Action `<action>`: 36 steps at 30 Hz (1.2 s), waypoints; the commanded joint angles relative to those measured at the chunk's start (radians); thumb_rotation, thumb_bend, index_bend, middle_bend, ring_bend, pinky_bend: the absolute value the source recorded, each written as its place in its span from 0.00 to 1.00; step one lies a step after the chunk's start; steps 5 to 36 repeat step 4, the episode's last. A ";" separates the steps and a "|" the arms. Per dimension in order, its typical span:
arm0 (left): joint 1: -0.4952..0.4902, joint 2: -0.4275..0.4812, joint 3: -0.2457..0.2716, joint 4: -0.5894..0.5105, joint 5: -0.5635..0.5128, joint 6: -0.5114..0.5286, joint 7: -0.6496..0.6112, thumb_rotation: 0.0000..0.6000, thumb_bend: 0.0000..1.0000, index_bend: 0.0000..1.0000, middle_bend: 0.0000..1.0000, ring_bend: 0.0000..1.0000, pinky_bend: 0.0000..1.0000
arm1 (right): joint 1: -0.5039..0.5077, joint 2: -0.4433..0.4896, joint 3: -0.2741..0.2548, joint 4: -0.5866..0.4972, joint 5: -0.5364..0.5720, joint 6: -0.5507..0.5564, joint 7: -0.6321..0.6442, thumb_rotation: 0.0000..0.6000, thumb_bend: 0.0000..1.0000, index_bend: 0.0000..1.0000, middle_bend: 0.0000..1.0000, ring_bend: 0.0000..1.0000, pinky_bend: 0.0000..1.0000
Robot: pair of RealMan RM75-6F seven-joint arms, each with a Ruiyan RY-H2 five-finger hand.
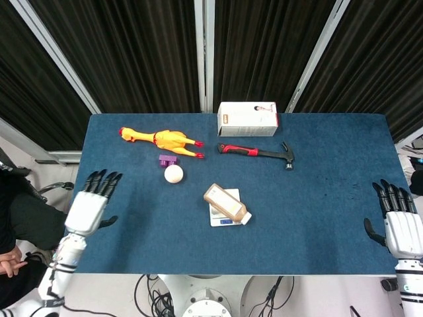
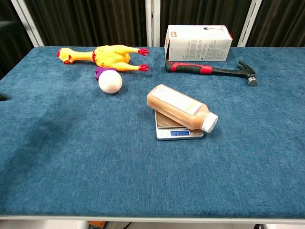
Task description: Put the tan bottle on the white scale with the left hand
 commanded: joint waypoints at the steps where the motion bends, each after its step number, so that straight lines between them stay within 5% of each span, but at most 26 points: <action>1: 0.135 0.031 0.073 0.173 0.051 0.096 -0.168 1.00 0.05 0.01 0.09 0.00 0.09 | 0.006 -0.004 -0.003 -0.003 -0.007 -0.003 -0.021 1.00 0.31 0.00 0.00 0.00 0.00; 36: 0.172 0.034 0.066 0.226 0.056 0.113 -0.227 1.00 0.05 0.01 0.09 0.00 0.08 | 0.009 -0.006 -0.004 -0.016 -0.010 -0.002 -0.043 1.00 0.31 0.00 0.00 0.00 0.00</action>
